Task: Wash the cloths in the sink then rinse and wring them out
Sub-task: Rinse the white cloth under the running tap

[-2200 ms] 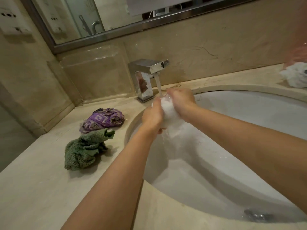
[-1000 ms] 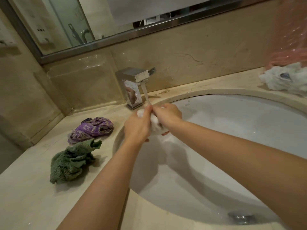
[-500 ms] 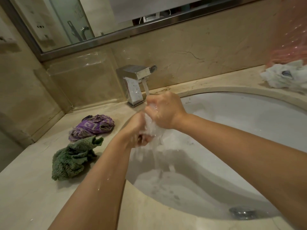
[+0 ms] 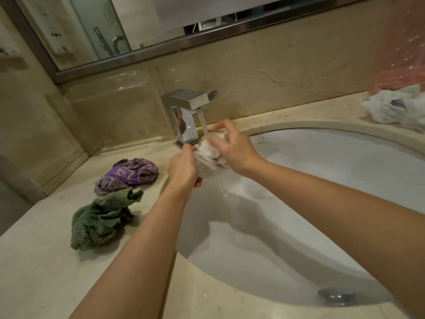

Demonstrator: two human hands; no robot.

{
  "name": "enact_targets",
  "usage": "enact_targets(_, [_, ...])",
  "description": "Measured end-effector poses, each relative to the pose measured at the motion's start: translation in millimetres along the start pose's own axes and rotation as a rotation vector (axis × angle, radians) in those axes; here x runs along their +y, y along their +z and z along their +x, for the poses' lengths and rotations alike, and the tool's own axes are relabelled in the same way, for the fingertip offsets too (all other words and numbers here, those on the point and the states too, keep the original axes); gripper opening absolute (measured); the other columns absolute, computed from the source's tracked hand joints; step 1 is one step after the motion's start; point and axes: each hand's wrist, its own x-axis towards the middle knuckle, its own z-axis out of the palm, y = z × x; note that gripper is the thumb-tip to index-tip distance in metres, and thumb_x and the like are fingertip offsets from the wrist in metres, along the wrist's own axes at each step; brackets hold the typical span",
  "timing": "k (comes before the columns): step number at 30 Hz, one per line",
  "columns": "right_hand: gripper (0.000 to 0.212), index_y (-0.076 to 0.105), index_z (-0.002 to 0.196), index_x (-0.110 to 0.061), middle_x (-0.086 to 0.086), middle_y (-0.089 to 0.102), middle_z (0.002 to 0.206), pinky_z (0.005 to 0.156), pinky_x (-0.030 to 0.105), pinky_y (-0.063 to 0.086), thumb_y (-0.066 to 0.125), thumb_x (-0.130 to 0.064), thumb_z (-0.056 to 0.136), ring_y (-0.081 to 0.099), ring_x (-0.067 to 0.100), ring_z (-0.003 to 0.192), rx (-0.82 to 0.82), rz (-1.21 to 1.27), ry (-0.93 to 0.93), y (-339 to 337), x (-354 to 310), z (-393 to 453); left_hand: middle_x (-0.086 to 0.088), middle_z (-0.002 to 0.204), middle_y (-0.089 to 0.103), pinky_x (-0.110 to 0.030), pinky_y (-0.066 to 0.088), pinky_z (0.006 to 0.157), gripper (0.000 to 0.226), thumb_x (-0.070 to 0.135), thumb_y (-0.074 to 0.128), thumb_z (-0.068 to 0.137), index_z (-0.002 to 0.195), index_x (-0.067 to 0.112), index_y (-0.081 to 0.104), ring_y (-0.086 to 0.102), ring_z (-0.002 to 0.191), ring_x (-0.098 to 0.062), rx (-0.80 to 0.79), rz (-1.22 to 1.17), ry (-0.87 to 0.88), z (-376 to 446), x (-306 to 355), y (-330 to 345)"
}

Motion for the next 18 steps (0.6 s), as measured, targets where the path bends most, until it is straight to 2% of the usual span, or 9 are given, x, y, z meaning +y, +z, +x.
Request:
enact_targets(3, [0.058,0.064,0.096,-0.011,0.014,0.067,0.104,0.075,0.04,0.057,0.043,-0.064,0.089,0.064,0.029,0.092,-0.149,0.379,0.543,-3.2,-7.5,1.1,-0.007,0.085,0.063,-0.038,0.047,0.069,0.03,0.029,0.038,0.094,0.086,0.017,0.064,0.057,0.079,-0.027,0.124,0.137,0.298,-2.7,-3.9,3.6])
enact_targets(5, [0.069,0.065,0.092,-0.007,0.018,0.068,0.098,0.071,0.04,0.058,0.042,-0.072,0.085,0.067,0.032,0.087,-0.303,0.426,0.703,-11.4,-8.5,-3.0,-0.004,0.095,0.063,-0.042,0.051,0.079,0.029,0.029,0.039,0.097,0.104,0.017,0.065,0.059,0.089,-0.024,0.116,0.205,0.435,-7.2,-7.1,7.0])
enact_targets(7, [0.068,0.065,0.087,-0.006,0.016,0.068,0.089,0.071,0.039,0.059,0.048,-0.071,0.083,0.067,0.03,0.083,-0.338,0.49,0.744,-17.9,-8.6,-5.4,-0.007,0.11,0.063,-0.048,0.051,0.088,0.036,0.034,0.037,0.1,0.122,0.016,0.059,0.06,0.099,-0.027,0.113,0.248,0.468,-8.4,-8.3,9.8])
enact_targets(9, [0.064,0.065,0.084,-0.008,0.011,0.068,0.085,0.07,0.035,0.057,0.054,-0.071,0.08,0.067,0.025,0.079,-0.295,0.469,0.734,-14.5,-9.0,-3.7,-0.011,0.123,0.061,-0.049,0.048,0.094,0.045,0.041,0.032,0.1,0.134,0.017,0.049,0.058,0.109,-0.031,0.132,0.354,0.466,-7.8,-8.0,11.8])
enact_targets(11, [0.061,0.064,0.085,-0.01,0.009,0.068,0.083,0.063,0.029,0.051,0.055,-0.069,0.08,0.064,0.022,0.071,-0.183,0.322,0.684,-3.7,-11.8,-3.8,-0.012,0.125,0.061,-0.045,0.044,0.096,0.057,0.055,0.026,0.099,0.136,0.018,0.048,0.056,0.114,-0.032,0.159,0.507,0.436,-8.3,-7.4,12.4])
enact_targets(12, [0.057,0.062,0.083,-0.01,0.007,0.067,0.081,0.061,0.028,0.047,0.054,-0.067,0.081,0.061,0.02,0.068,-0.102,0.247,0.646,2.3,-12.9,-5.9,-0.012,0.121,0.063,-0.044,0.045,0.095,0.066,0.063,0.021,0.096,0.131,0.018,0.053,0.057,0.112,-0.032,0.172,0.557,0.41,-9.4,-6.5,11.7])
enact_targets(14, [0.049,0.054,0.078,-0.01,0.0,0.06,0.077,0.065,0.028,0.041,0.052,-0.058,0.087,0.052,0.016,0.068,0.041,0.108,0.513,12.9,-15.5,-14.0,-0.015,0.1,0.068,-0.043,0.051,0.087,0.08,0.072,0.015,0.09,0.102,0.012,0.066,0.063,0.095,-0.034,0.19,0.538,0.32,-10.2,-5.9,7.8])
enact_targets(16, [0.037,0.05,0.077,-0.016,-0.003,0.052,0.074,0.068,0.028,0.035,0.05,-0.05,0.09,0.047,0.017,0.072,0.164,-0.056,0.34,18.9,-19.2,-21.4,-0.017,0.084,0.066,-0.042,0.054,0.076,0.078,0.063,0.016,0.097,0.08,0.004,0.064,0.063,0.077,-0.033,0.191,0.439,0.201,-5.6,-5.6,3.9])
enact_targets(18, [0.038,0.053,0.064,-0.018,-0.003,0.053,0.065,0.058,0.028,0.031,0.05,-0.046,0.089,0.051,0.02,0.07,0.277,-0.191,0.178,18.7,-19.1,-24.8,-0.021,0.089,0.066,-0.034,0.047,0.056,0.065,0.044,0.016,0.101,0.092,0.0,0.063,0.061,0.065,-0.03,0.134,0.341,0.084,-1.0,-5.3,2.5])
